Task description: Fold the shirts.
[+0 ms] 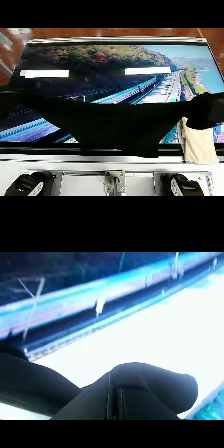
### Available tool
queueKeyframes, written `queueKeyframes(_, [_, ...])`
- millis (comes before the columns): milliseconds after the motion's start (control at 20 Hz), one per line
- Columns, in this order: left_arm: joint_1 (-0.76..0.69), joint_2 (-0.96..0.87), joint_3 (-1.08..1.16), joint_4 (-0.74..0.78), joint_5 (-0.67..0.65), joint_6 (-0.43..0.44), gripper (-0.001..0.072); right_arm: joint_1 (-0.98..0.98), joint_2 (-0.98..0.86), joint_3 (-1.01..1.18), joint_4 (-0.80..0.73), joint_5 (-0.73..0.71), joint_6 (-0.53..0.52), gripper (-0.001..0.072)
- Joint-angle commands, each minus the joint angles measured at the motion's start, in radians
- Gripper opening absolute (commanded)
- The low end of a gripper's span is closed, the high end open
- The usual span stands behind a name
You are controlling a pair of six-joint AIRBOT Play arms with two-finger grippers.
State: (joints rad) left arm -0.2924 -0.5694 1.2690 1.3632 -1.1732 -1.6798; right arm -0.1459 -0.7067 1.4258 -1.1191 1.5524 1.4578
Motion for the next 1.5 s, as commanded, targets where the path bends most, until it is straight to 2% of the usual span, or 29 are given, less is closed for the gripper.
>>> queueKeyframes(0, [0.001,-0.066,-0.147,0.058,0.2,-0.064,0.0036,0.0,-0.163,-0.073,-0.014,-0.076,-0.008,0.0068])
queueKeyframes(150, [0.001,-0.269,-0.209,0.055,0.34,-0.056,0.0036,0.0,-0.381,-0.106,0.006,-0.293,-0.063,0.0068])
queueKeyframes(350, [0.001,-0.563,-0.193,-0.046,0.734,-0.009,0.0037,0.0,-0.621,-0.106,0.175,-0.631,-0.09,0.0069])
queueKeyframes(450, [0.001,-0.682,-0.186,-0.119,0.846,-0.01,0.0037,0.002,-0.71,-0.105,0.261,-0.721,-0.09,0.0069])
queueKeyframes(500, [0.001,-0.731,-0.186,-0.158,0.85,-0.01,0.0037,0.008,-0.748,-0.106,0.28,-0.731,-0.087,0.0068])
queueKeyframes(700, [0.001,-0.88,-0.186,-0.247,0.703,-0.013,0.0045,0.076,-0.877,-0.106,0.273,-0.679,-0.079,0.007])
queueKeyframes(750, [0.005,-0.886,-0.186,-0.246,0.671,-0.011,0.0133,0.085,-0.89,-0.106,0.277,-0.673,-0.078,0.0095])
queueKeyframes(800, [0.018,-0.881,-0.185,-0.245,0.638,-0.008,0.0372,0.087,-0.891,-0.105,0.277,-0.674,-0.078,0.0246])
queueKeyframes(850, [0.042,-0.872,-0.174,-0.243,0.59,-0.008,0.0598,0.08,-0.885,-0.094,0.277,-0.655,-0.079,0.0509])
queueKeyframes(900, [0.084,-0.862,-0.148,-0.225,0.501,-0.008,0.072,0.061,-0.875,-0.069,0.273,-0.599,-0.091,0.064])
queueKeyframes(1000, [0.192,-0.843,-0.071,-0.156,0.266,-0.002,0.072,0.0,-0.836,-0.014,0.242,-0.432,-0.135,0.064])
queueKeyframes(1100, [0.306,-0.824,-0.026,-0.129,0.058,0.075,0.0719,-0.075,-0.773,0.008,0.106,-0.259,-0.136,0.0639])
queueKeyframes(1200, [0.388,-0.815,-0.041,-0.137,-0.089,0.14,0.0711,-0.146,-0.739,0.0,-0.001,-0.077,-0.126,0.0639])
queueKeyframes(1300, [0.414,-0.816,-0.117,-0.149,-0.109,0.161,0.0712,-0.224,-0.734,-0.043,0.036,0.064,-0.161,0.0639])
queueKeyframes(1450, [0.414,-0.839,-0.23,-0.282,-0.01,0.187,0.0716,-0.285,-0.733,-0.116,0.075,0.074,-0.164,0.0639])
